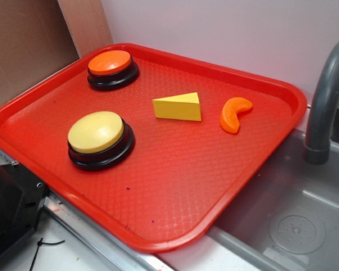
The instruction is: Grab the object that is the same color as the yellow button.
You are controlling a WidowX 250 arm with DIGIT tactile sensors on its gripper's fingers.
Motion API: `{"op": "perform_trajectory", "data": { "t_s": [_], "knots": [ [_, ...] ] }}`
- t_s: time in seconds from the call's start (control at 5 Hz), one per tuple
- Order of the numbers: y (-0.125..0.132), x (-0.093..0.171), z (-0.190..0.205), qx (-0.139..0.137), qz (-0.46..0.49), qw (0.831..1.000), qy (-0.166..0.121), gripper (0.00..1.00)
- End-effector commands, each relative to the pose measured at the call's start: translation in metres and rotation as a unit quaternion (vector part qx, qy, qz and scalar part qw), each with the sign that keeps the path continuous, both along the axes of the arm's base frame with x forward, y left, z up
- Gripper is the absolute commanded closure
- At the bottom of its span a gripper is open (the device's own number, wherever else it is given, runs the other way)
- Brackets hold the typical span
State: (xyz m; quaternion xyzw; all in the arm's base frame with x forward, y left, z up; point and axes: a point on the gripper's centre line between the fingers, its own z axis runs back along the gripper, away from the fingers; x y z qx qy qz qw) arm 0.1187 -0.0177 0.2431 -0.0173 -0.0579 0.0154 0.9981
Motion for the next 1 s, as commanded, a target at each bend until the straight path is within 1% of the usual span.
{"op": "perform_trajectory", "data": {
  "t_s": [0.0, 0.2, 0.4, 0.6, 0.8],
  "knots": [
    [0.0, 0.0, 0.0, 0.0, 0.0, 1.0, 0.0, 0.0],
    [-0.011, 0.028, -0.011, 0.029, -0.085, 0.996, 0.012, 0.0],
    [-0.015, 0.053, -0.025, 0.057, -0.158, 0.986, 0.023, 0.0],
    [-0.025, 0.078, -0.043, 0.074, -0.223, 0.972, 0.02, 0.0],
    [-0.038, 0.098, -0.065, 0.09, -0.26, 0.961, -0.031, 0.0]
  ]
}}
